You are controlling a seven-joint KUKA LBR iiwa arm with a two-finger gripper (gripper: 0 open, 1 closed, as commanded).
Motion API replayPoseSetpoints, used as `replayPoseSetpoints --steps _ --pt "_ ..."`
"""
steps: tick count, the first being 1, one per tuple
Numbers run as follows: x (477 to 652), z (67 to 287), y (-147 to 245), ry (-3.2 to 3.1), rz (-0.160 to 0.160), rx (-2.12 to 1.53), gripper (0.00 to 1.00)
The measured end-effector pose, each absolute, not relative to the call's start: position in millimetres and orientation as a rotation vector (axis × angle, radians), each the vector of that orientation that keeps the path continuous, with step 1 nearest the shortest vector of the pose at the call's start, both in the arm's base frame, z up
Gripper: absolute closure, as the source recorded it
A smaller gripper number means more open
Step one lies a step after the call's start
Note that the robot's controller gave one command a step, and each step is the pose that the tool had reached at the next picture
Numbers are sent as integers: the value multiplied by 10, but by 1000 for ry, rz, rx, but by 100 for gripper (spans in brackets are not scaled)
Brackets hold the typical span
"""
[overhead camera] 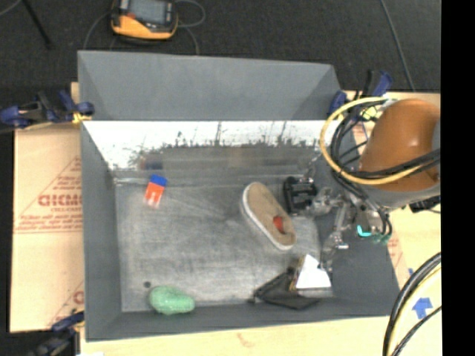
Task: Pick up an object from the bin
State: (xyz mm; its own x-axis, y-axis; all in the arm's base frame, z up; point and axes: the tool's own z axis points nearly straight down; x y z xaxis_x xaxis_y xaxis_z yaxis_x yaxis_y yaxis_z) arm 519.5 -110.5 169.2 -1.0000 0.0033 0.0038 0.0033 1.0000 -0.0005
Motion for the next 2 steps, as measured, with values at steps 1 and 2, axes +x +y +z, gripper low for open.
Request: replayPoseSetpoints --steps 1,2 --pt "5214 1729 -1102 -3145 3 0 0" --pt "5319 806 -1167 -3136 24 502 100"
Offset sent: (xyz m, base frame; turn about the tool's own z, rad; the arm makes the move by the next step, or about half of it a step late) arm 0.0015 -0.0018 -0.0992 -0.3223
